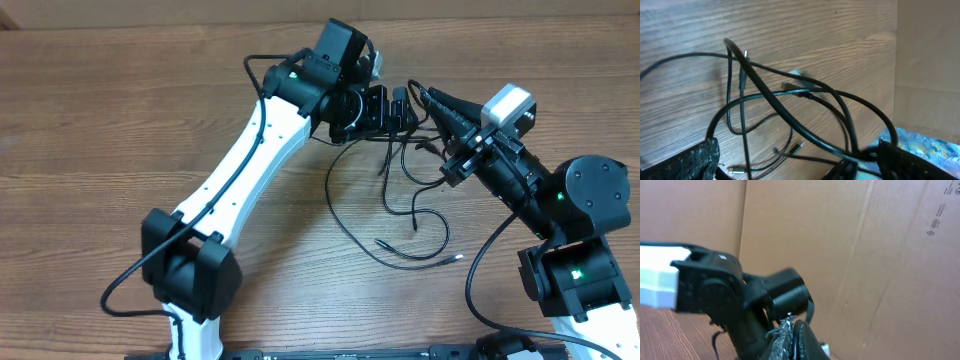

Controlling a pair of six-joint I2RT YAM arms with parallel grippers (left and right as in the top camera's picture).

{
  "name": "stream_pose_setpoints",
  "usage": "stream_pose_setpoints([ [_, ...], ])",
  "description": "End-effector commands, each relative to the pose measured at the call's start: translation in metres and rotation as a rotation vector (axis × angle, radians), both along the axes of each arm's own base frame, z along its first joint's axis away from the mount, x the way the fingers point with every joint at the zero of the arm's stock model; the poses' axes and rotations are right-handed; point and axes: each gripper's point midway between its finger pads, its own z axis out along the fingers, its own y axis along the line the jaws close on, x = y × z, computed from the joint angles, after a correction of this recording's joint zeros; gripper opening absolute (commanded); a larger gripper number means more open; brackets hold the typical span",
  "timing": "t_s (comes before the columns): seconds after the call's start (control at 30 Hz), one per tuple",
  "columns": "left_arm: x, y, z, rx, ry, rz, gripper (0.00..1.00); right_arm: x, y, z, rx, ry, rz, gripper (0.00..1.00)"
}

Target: Untangle cables

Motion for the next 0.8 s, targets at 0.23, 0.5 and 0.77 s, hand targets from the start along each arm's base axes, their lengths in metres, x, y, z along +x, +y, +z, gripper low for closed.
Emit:
stream_pose_setpoints([
  [0.23, -0.016, 0.002, -0.050, 0.079, 0.170, -0.014, 1.00, -0.003, -0.010, 0.030, 0.039, -0.099, -0.062, 0.04],
  [0.5, -0.031, 0.009, -0.080, 0.153, 0.236, -0.079, 1.00, -0.004, -0.021, 0.057, 0.087, -0.207, -0.123, 0.04],
  [0.77, -0.044, 0.017, -0.104, 0.216, 0.254, -0.178, 1.00, 0.003, -0.038, 0.062, 0.112, -0.219, -0.220, 0.04],
])
